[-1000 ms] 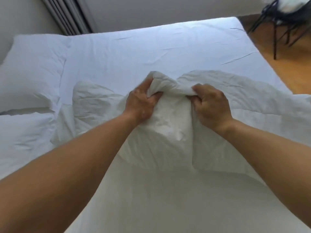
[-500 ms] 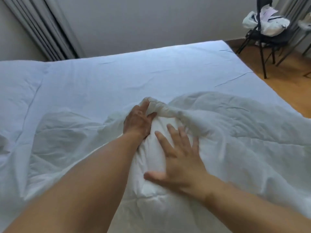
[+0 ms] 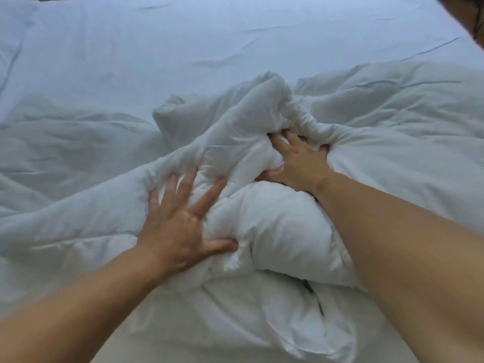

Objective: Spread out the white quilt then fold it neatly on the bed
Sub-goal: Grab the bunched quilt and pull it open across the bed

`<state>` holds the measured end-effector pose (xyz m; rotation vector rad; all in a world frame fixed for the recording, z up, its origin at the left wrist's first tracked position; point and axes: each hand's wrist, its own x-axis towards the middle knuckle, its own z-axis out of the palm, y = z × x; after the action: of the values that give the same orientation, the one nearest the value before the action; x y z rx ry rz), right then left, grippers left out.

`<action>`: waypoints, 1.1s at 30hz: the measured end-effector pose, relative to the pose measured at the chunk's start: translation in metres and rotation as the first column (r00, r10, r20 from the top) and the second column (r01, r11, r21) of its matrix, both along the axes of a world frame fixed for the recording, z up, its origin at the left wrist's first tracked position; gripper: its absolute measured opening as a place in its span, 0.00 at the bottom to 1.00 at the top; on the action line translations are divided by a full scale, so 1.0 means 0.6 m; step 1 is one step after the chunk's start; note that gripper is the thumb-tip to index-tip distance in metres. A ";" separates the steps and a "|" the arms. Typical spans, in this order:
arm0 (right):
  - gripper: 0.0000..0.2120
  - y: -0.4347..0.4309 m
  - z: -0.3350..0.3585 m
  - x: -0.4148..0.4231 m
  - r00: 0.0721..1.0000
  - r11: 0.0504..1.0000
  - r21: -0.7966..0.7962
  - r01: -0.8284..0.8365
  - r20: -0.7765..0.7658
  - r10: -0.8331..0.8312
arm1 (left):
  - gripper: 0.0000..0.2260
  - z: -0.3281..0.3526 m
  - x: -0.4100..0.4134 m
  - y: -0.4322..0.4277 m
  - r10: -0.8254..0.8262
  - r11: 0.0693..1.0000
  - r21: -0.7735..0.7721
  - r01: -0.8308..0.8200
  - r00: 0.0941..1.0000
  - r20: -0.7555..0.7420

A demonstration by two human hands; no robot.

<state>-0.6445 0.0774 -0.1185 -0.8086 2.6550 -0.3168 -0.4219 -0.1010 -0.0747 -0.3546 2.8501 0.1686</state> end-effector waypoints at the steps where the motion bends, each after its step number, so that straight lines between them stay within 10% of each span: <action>1: 0.52 -0.004 -0.005 -0.009 1.000 1.000 -0.001 -0.001 -0.010 0.001 | 0.51 -0.028 -0.016 -0.008 0.017 1.000 0.016 -0.017 1.000 0.017; 10: 0.49 -0.020 0.046 0.028 0.996 0.997 -0.061 0.054 0.072 -0.050 | 0.54 -0.097 -0.085 -0.049 0.047 0.996 0.075 -0.057 0.991 0.126; 14: 0.35 0.032 0.139 0.203 0.944 0.888 -0.458 -0.035 -0.306 -0.121 | 0.42 -0.031 -0.021 -0.023 0.087 0.990 0.104 -0.096 0.992 0.088; 20: 0.51 0.113 0.089 0.392 0.902 0.932 0.238 -0.275 -0.272 0.335 | 0.49 0.021 0.172 0.015 0.033 0.974 -0.224 -0.015 0.997 0.076; 24: 0.29 0.118 0.097 0.353 0.914 0.971 0.050 -0.234 -0.330 0.237 | 0.28 0.009 0.210 -0.053 0.036 0.946 -0.325 -0.018 0.998 0.050; 33: 0.16 0.142 0.321 0.341 0.992 0.975 -0.184 -0.122 0.011 0.126 | 0.08 0.157 0.297 -0.098 0.292 0.921 0.329 -0.209 0.929 -0.228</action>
<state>-0.4398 0.1628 0.0739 -1.0163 2.5668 -0.5398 -0.2435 -0.1601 0.0196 -0.6818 2.9667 0.7477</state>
